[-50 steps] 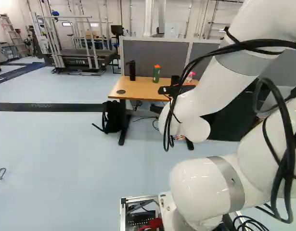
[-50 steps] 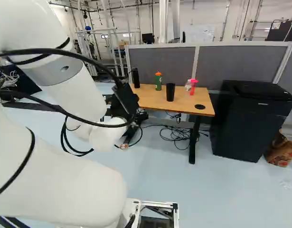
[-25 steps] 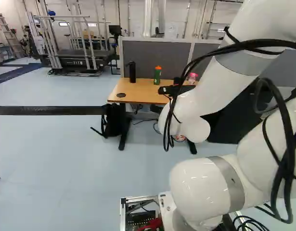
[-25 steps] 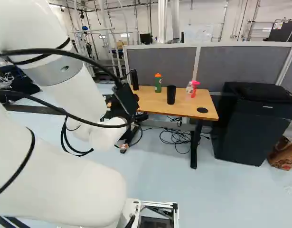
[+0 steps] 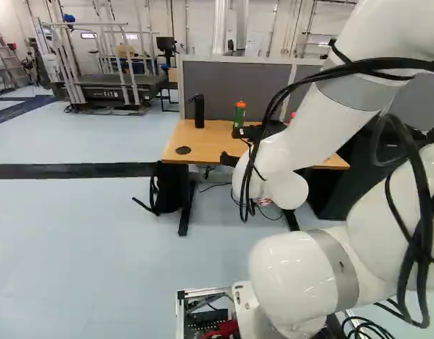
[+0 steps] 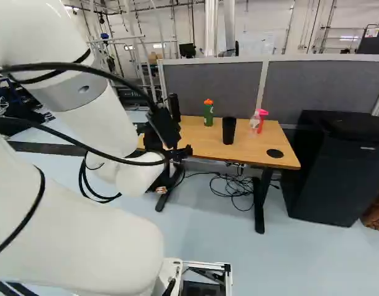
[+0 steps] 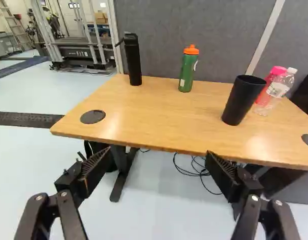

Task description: Pick up the green bottle from the table

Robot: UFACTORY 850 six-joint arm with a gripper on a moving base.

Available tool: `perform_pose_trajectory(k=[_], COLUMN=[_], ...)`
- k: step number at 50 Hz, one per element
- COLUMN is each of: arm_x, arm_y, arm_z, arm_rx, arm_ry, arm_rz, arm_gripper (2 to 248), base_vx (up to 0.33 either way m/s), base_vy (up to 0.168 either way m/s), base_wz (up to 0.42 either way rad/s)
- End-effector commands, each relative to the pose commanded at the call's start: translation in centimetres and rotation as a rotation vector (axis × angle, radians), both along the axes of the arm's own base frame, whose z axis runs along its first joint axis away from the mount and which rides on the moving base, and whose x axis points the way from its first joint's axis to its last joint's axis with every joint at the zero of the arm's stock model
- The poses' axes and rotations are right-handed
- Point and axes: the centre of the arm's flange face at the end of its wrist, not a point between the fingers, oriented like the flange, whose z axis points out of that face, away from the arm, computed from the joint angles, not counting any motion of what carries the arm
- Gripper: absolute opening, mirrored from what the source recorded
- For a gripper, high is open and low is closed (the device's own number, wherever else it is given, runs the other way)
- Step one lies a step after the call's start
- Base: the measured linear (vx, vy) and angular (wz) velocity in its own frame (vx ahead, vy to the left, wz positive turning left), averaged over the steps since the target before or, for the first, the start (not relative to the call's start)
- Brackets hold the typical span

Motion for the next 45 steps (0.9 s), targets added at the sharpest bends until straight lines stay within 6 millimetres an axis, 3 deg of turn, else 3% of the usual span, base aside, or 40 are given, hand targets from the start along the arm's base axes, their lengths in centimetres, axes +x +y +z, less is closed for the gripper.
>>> perform_pose_trajectory(k=[36,45], arm_x=[0.00,0.00], arm_y=[0.00,0.00], arm_z=[0.00,0.00], arm_rx=[0.000,0.000], arm_ry=[0.000,0.000], arm_rz=[0.000,0.000], arm_gripper=[247,247], base_vx=[0.277,0.237], base_vy=[0.088,0.056], base_wz=[-0.042,-0.238])
